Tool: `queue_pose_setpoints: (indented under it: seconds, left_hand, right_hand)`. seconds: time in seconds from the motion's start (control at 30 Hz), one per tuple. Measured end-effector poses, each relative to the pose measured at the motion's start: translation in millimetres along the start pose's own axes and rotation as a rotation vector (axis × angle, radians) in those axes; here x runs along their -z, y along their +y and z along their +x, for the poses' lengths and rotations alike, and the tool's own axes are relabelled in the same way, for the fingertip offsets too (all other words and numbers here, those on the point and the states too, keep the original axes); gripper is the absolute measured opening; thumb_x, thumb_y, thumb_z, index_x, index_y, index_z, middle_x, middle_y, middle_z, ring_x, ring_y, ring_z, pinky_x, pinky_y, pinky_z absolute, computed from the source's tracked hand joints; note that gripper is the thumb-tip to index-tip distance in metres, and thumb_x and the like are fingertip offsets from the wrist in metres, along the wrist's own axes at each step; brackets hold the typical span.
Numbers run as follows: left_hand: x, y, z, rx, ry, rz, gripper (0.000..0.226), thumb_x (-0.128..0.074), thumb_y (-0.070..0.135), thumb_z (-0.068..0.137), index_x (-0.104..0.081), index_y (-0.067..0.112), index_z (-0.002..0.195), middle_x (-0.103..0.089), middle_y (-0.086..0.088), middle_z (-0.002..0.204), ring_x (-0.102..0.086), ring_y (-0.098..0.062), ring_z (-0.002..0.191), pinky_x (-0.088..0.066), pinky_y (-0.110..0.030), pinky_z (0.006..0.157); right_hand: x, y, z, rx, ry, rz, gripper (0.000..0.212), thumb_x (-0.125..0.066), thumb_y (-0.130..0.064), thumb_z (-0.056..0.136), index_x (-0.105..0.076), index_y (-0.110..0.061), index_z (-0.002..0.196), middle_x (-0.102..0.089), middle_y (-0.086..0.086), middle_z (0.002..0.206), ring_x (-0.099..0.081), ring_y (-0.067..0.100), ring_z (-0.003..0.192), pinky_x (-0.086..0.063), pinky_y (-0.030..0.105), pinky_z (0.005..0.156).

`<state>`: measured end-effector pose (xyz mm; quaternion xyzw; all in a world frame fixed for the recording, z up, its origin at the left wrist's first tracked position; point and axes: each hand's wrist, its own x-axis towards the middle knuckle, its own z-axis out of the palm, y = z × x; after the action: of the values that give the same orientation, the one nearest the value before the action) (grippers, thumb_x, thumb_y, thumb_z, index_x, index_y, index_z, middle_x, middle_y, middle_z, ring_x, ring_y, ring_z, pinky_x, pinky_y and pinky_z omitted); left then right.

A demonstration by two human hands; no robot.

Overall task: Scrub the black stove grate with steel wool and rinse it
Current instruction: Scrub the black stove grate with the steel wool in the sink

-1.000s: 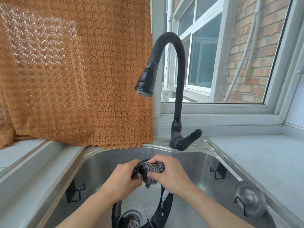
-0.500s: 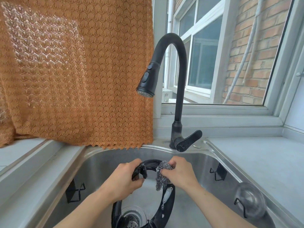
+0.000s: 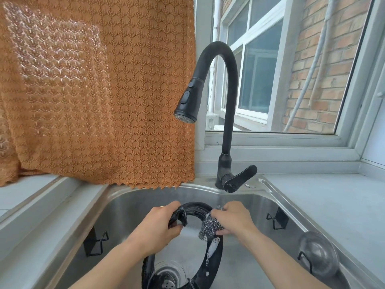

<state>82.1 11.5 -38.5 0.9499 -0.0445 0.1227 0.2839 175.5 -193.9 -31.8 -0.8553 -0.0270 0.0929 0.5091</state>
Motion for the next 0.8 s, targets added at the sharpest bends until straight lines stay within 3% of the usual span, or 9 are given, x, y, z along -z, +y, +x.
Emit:
queue_pose_setpoints:
  seconds: [0.1,0.2,0.33,0.43,0.53,0.63,0.8]
  left_hand:
    - [-0.9,-0.9,1.1,0.007,0.007,0.000,0.010,-0.061,0.023,0.094,-0.054,0.022,0.101,-0.067,-0.002,0.084,-0.055,-0.014,0.058,-0.054,-0.034,0.061]
    - [-2.3,-1.7,2.0,0.002,0.012,0.007,0.010,-0.063,0.023,0.094,-0.053,0.022,0.098,-0.068,-0.001,0.083,-0.053,-0.011,0.056,-0.050,-0.027,0.056]
    - [-2.8,-3.9,2.6,-0.001,0.027,0.008,0.013,-0.064,0.022,0.092,-0.052,0.018,0.093,-0.065,-0.002,0.079,-0.049,-0.013,0.057,-0.045,-0.026,0.054]
    - [-2.2,-5.6,1.9,-0.023,0.031,0.013,0.012,-0.063,0.020,0.092,-0.051,0.018,0.092,-0.063,-0.002,0.077,-0.047,-0.014,0.059,-0.040,-0.026,0.056]
    - [-1.8,-6.5,1.7,-0.038,0.032,0.024,0.010,-0.063,0.020,0.092,-0.053,0.019,0.093,-0.063,0.000,0.078,-0.050,-0.017,0.064,-0.039,-0.027,0.059]
    - [-2.6,-5.5,2.3,-0.046,0.030,0.031,0.010,-0.063,0.021,0.091,-0.053,0.020,0.094,-0.064,0.000,0.080,-0.056,-0.022,0.072,-0.043,-0.031,0.064]
    - [-1.3,-0.5,0.6,-0.059,0.043,0.024,0.018,-0.064,0.018,0.092,-0.052,0.031,0.095,-0.064,0.007,0.081,-0.054,-0.011,0.067,-0.040,-0.019,0.060]
  right_hand:
    - [-1.1,-8.6,-11.5,0.198,0.107,-0.092,0.022,-0.072,-0.033,0.082,-0.064,-0.016,0.094,-0.067,-0.004,0.085,-0.073,0.013,0.057,-0.062,0.036,0.072]
    - [-7.5,-15.3,-26.9,0.416,0.140,-0.145,0.018,-0.073,-0.034,0.085,-0.063,-0.029,0.099,-0.063,-0.017,0.091,-0.063,-0.003,0.070,-0.046,0.008,0.069]
    - [-21.1,-17.4,-33.3,0.689,0.145,-0.185,0.020,-0.073,-0.032,0.085,-0.068,-0.030,0.105,-0.063,-0.019,0.102,-0.059,-0.001,0.097,-0.044,0.015,0.088]
    - [-24.5,-16.9,-33.5,0.815,0.077,-0.214,0.022,-0.072,-0.029,0.088,-0.072,-0.028,0.109,-0.060,-0.019,0.107,-0.058,-0.002,0.103,-0.041,0.009,0.091]
    - [-23.3,-16.4,-32.1,0.861,0.073,-0.226,0.023,-0.073,-0.030,0.089,-0.072,-0.027,0.111,-0.059,-0.019,0.108,-0.058,-0.002,0.103,-0.038,0.006,0.090]
    - [-23.2,-14.9,-27.1,0.828,0.130,-0.223,0.021,-0.071,-0.033,0.089,-0.071,-0.028,0.109,-0.059,-0.019,0.107,-0.058,0.000,0.101,-0.044,0.014,0.090]
    - [-11.1,-8.9,-16.2,0.657,0.216,-0.276,0.023,-0.068,-0.035,0.091,-0.067,-0.025,0.113,-0.059,-0.012,0.104,-0.059,0.008,0.092,-0.047,0.026,0.083]
